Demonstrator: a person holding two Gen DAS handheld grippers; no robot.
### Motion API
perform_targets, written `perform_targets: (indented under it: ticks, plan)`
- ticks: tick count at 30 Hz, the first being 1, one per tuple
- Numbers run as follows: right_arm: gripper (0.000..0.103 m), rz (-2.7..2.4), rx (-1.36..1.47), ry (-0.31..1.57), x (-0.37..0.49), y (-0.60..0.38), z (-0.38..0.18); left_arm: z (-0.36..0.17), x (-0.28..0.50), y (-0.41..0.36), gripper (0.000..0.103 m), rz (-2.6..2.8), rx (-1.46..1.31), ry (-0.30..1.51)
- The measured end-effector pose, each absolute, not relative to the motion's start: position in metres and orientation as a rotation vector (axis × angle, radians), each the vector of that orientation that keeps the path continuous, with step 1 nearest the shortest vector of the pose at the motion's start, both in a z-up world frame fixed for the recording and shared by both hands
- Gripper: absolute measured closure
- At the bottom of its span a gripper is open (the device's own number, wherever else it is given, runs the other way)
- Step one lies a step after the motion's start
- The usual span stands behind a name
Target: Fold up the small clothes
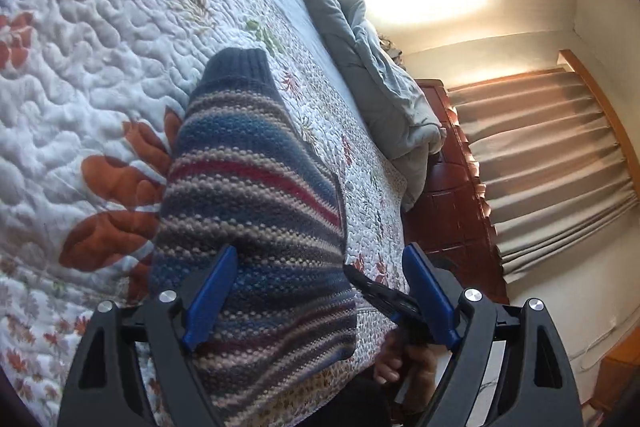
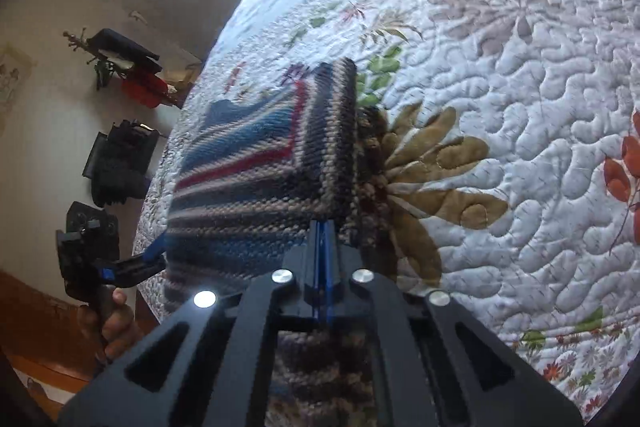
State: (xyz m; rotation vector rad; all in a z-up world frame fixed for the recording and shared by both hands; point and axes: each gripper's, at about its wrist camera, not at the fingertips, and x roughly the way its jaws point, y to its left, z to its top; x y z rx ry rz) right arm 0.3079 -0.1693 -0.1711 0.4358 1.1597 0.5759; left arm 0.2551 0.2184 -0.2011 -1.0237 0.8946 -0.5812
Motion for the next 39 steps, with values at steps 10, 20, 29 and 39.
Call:
perform_targets:
  ticks: [10, 20, 29, 39]
  plan:
    - [0.098, 0.6, 0.47, 1.219, 0.244, -0.176, -0.185, -0.2, 0.194, 0.21, 0.018, -0.526, -0.958, 0.92]
    - [0.069, 0.59, 0.508, 1.175, 0.224, -0.192, -0.167, -0.201, 0.164, 0.207, 0.016, -0.486, -0.984, 0.924]
    - [0.01, 0.461, 0.347, 1.008, 0.131, -0.204, -0.095, -0.1, 0.049, 0.155, 0.004, -0.165, -0.399, 0.825]
    - [0.003, 0.292, 0.04, 0.784, 0.05, -0.178, -0.008, -0.037, -0.027, 0.125, 0.004, -0.047, -0.254, 0.773]
